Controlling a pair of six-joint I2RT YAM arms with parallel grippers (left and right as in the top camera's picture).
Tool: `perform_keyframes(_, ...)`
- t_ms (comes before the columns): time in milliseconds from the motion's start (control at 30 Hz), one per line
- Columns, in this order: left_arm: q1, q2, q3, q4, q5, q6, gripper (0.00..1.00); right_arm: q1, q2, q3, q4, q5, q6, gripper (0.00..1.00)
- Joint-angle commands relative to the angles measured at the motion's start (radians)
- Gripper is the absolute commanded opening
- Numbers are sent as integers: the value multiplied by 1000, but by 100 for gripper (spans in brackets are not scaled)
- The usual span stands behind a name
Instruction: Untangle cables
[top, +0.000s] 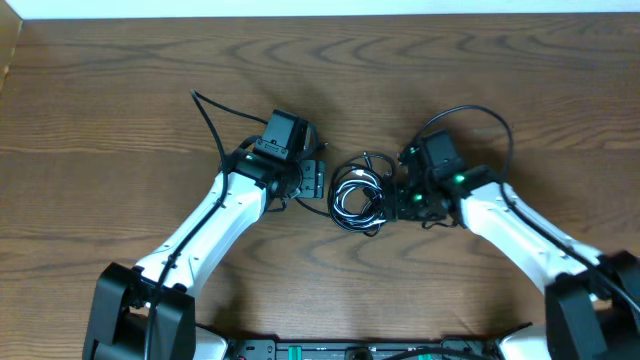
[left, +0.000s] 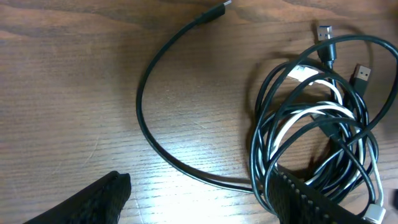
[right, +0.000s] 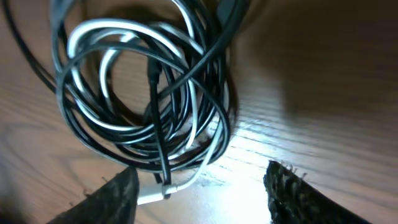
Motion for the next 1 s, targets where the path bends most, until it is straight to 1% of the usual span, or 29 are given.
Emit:
perform_keyframes(0,4,-3,-9,-6,-21,-2,75,28,61,-8,15,3,128,55)
perform_keyframes(100,4,-3,-9,-10,-21,-2,76,48,97,-8,31,4,183,47)
perform_keyframes(167,4,-3,-9,-10,-21,-2,76,54,109,-8,44,4,222,26)
perform_keyframes(200,4,-3,-9,-10,-21,-2,75,54,109,-8,55,4,235,1)
perform_keyframes(300,4,-3,-9,-17,-20,-2,75,44,103,-4,69,6,229,1)
perform_keyframes(367,4,-3,-9,-24,-21,-2,75,16,95,7,63,17,181,1)
perform_keyframes(433,4,-3,-9,-28,-21,-2,76,-33,80,30,31,28,111,1)
perform_keyframes(500,4,-3,-9,-28,-20,-2,76,-97,53,62,-34,47,3,1)
perform_keyframes(600,4,-3,-9,-27,-19,-2,76,-163,14,82,-140,166,-27,1)
perform_keyframes(633,4,-3,-9,-27,-13,-2,76,-169,10,82,-148,164,-42,1)
perform_keyframes(700,4,-3,-9,-13,55,-2,76,-180,0,82,-187,104,-122,1)
perform_keyframes(800,4,-3,-9,30,166,-2,76,-154,0,81,-220,93,-133,2)
perform_keyframes(833,3,-2,-9,67,229,-2,76,-138,0,81,-223,93,-133,1)
perform_keyframes(933,2,-2,-9,108,267,-2,77,-100,0,81,-220,79,-182,1)
perform_keyframes(967,2,-2,-9,113,270,-2,76,-80,0,81,-219,48,-216,3)
